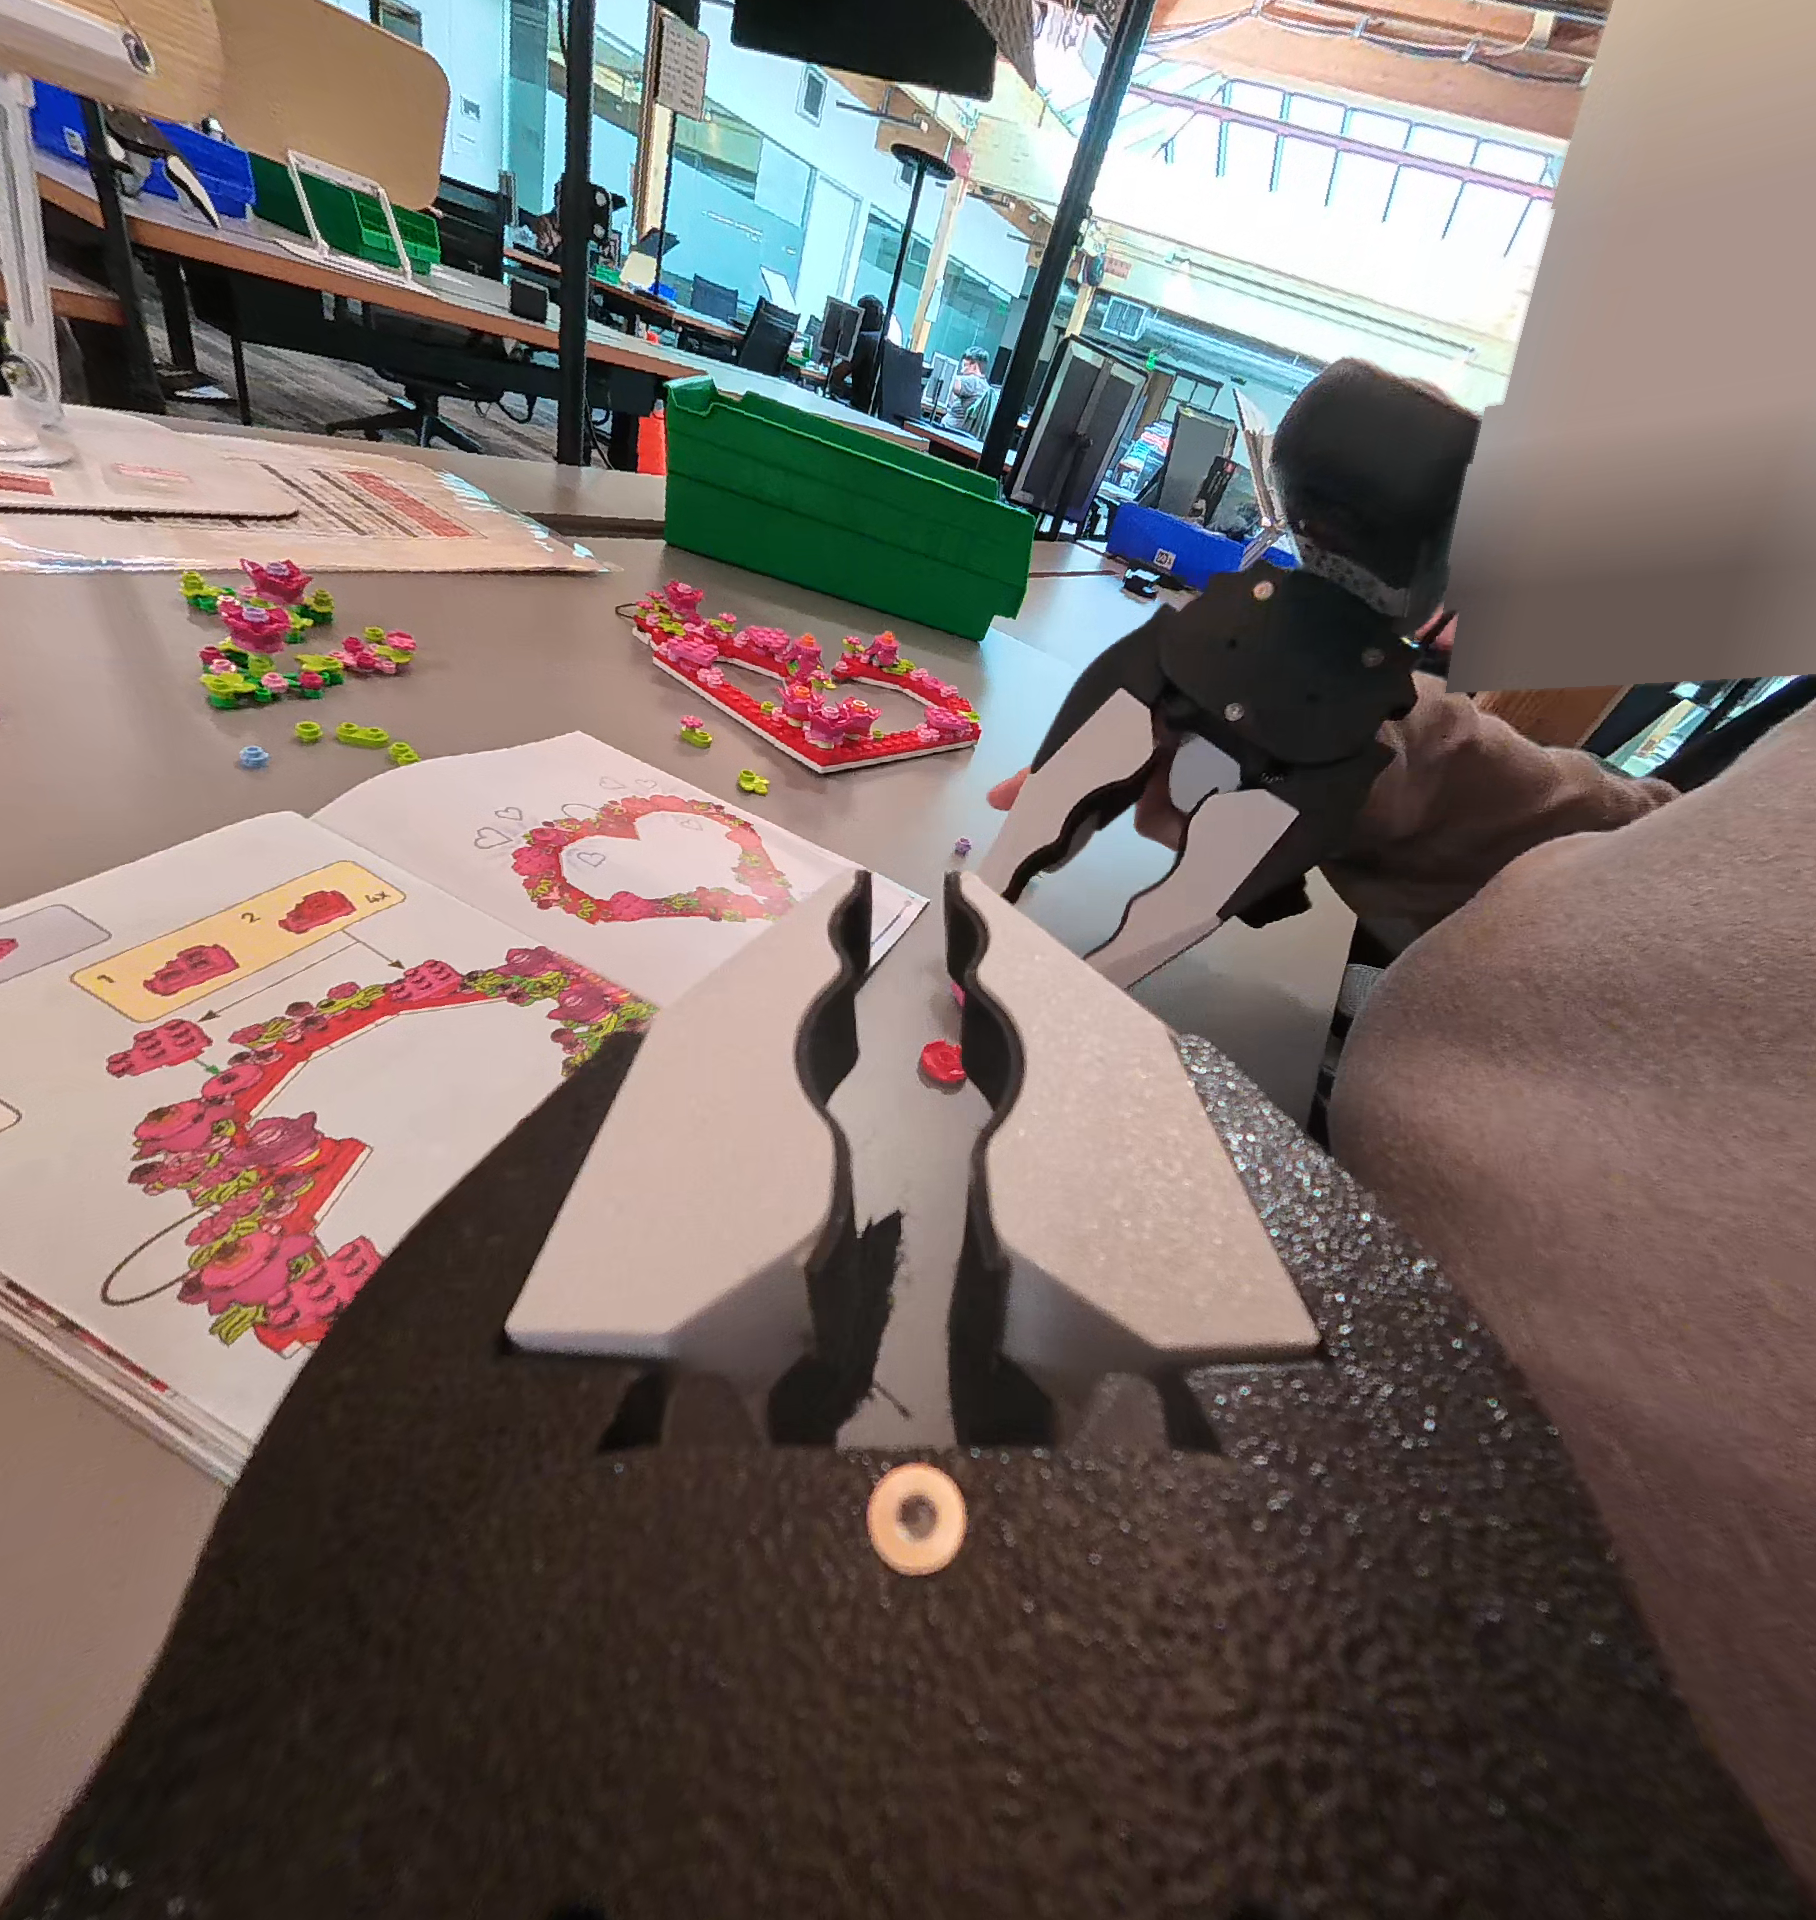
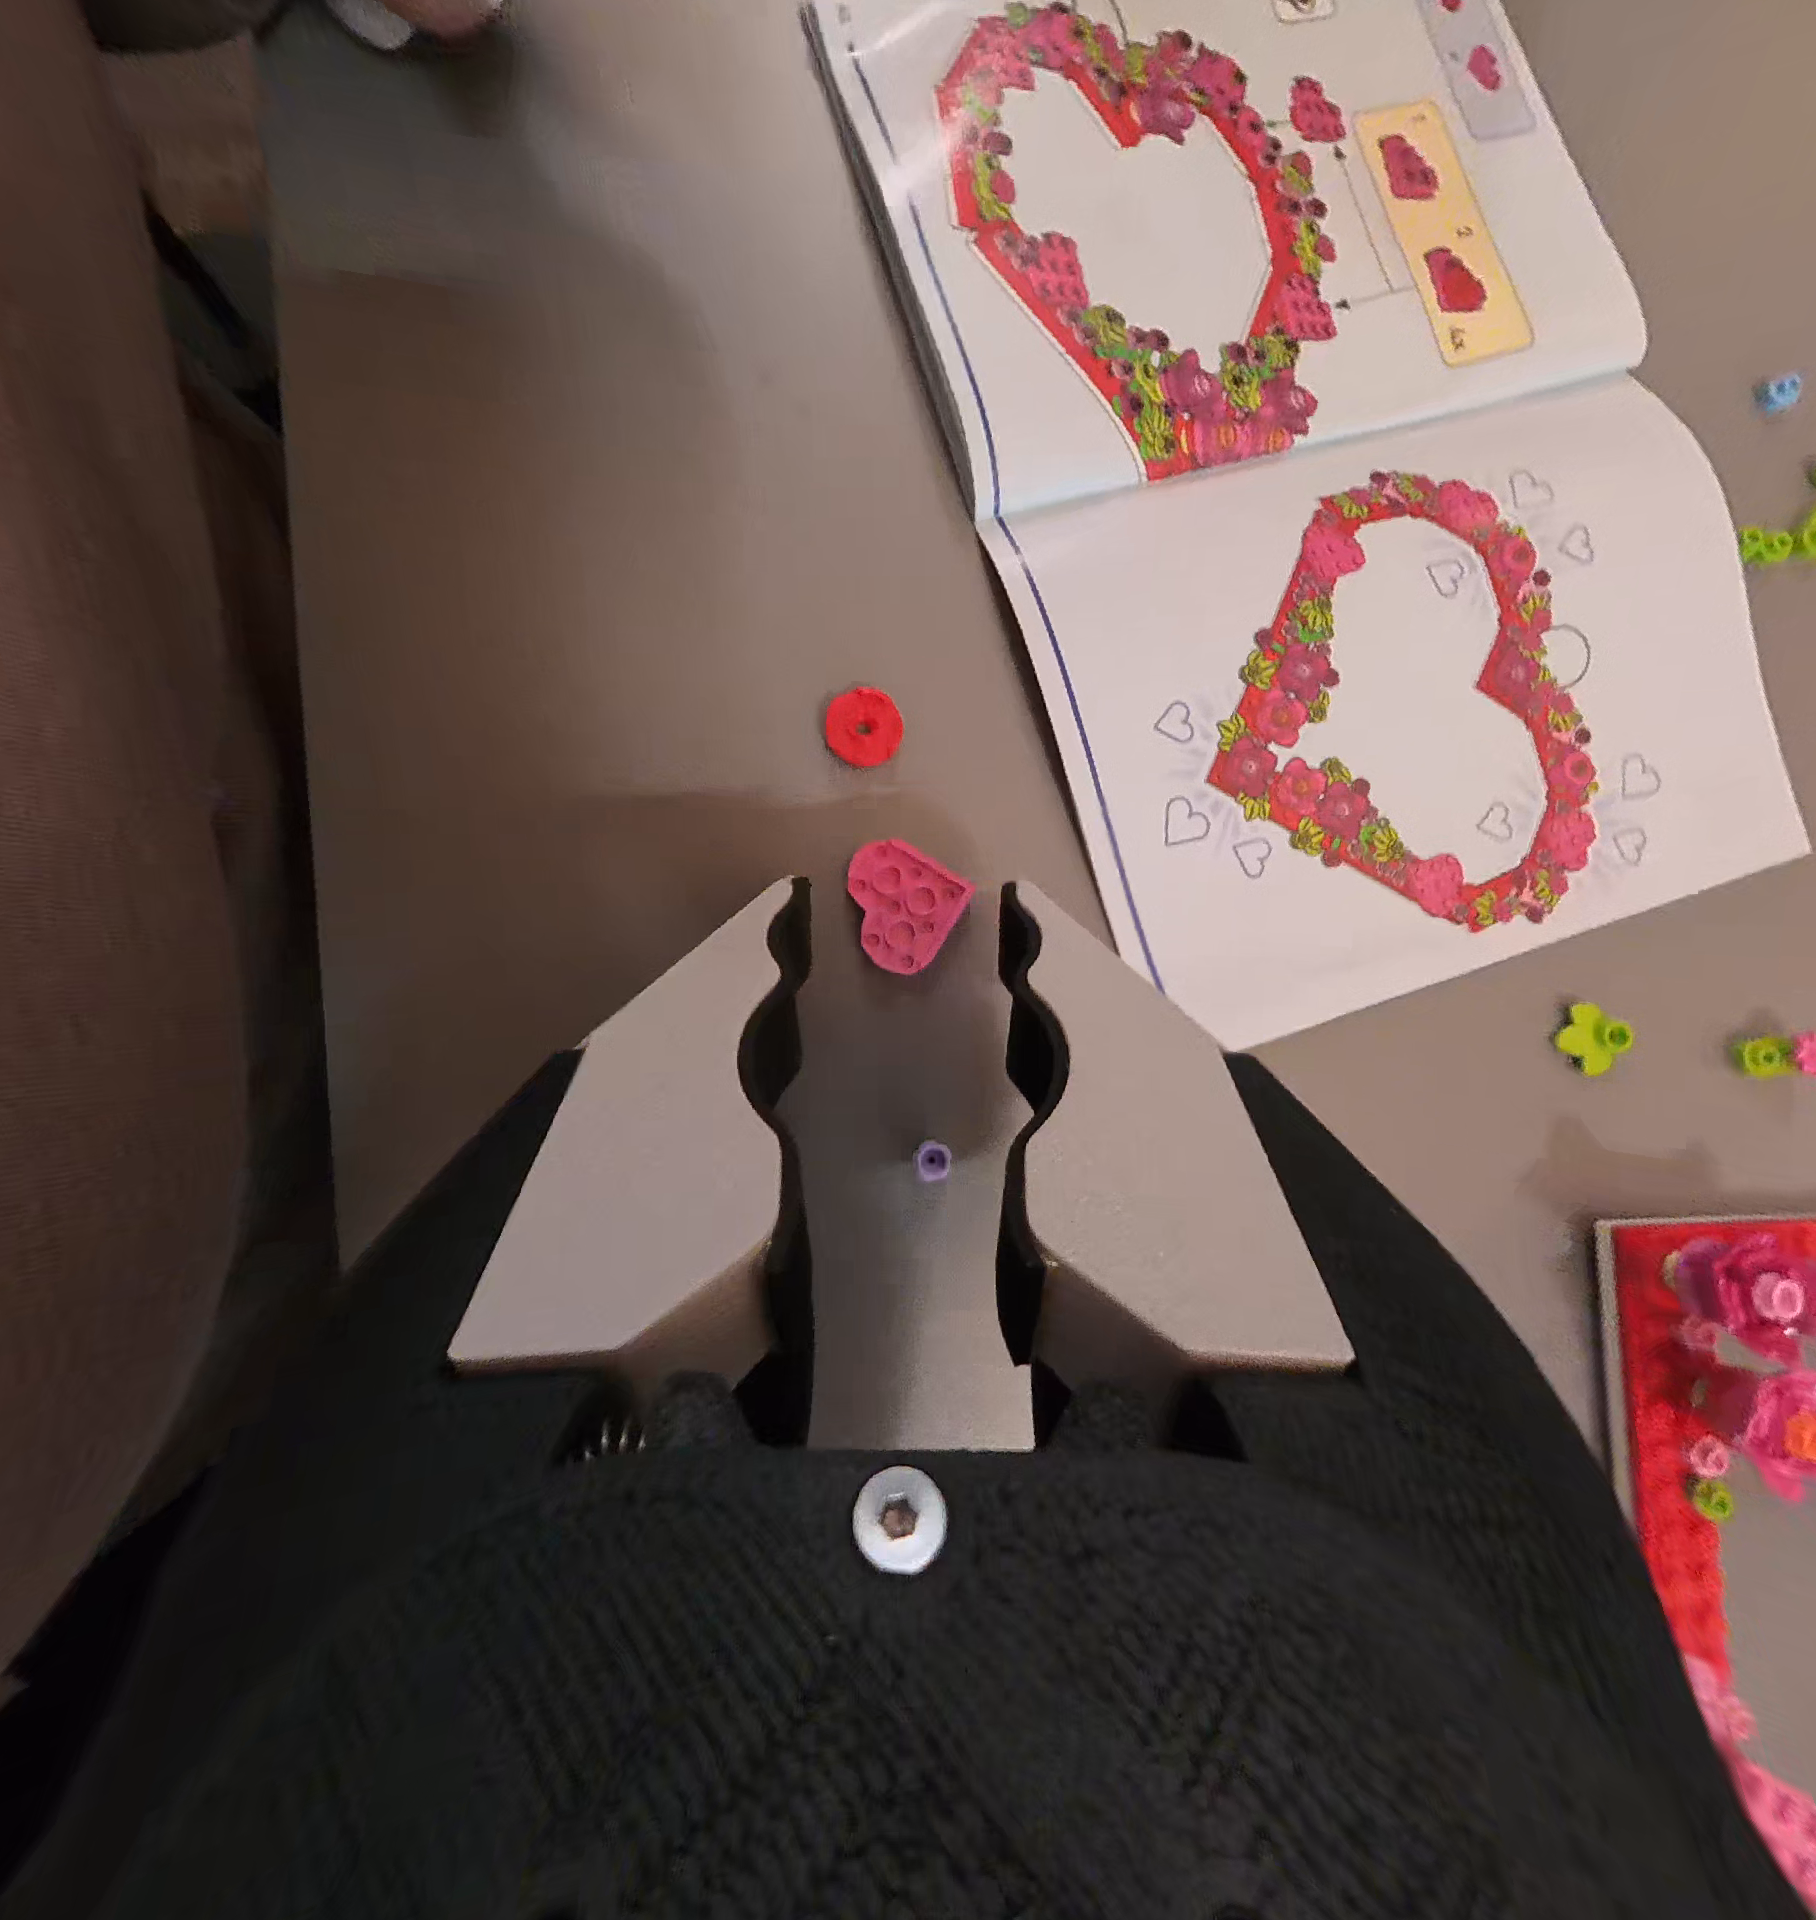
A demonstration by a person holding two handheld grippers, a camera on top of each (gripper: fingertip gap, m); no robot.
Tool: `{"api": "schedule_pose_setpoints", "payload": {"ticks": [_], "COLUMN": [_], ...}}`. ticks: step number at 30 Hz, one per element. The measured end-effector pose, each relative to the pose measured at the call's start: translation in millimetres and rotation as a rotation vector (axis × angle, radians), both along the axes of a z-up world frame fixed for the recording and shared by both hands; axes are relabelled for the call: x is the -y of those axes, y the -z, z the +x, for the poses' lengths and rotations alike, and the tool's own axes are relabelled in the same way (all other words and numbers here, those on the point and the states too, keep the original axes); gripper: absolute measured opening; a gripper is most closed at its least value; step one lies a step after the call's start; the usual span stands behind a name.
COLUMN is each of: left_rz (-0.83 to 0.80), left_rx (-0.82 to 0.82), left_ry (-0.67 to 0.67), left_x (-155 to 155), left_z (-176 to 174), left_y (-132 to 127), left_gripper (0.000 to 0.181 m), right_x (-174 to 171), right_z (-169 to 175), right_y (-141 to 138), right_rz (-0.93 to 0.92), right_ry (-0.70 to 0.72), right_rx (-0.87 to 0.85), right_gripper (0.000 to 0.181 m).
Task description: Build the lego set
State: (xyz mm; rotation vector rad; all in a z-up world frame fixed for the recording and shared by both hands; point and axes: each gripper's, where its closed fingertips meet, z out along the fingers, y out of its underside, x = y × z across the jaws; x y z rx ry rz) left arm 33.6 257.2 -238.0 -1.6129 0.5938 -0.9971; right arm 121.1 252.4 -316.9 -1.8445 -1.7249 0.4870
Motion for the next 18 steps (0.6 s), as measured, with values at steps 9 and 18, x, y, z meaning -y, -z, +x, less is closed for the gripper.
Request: {"api": "schedule_pose_setpoints", "payload": {"ticks": [9, 18], "left_rz": [0.0, 0.002], "left_rx": [-0.016, -0.03], "left_ry": [0.002, -0.001], "left_x": [0.4, 0.0], "left_z": [1.8, 2.6], "left_y": [3.1, 4.8], "left_gripper": [0.011, 0.01], "right_x": [-1.5, -2.3], "right_z": [2.1, 1.3], "right_y": [5.5, 8.4], "right_rz": [-0.035, -0.013], "right_ry": [0.036, 0.008], "right_rx": [-0.04, -0.024], "right_gripper": [0.027, 0.019]}}
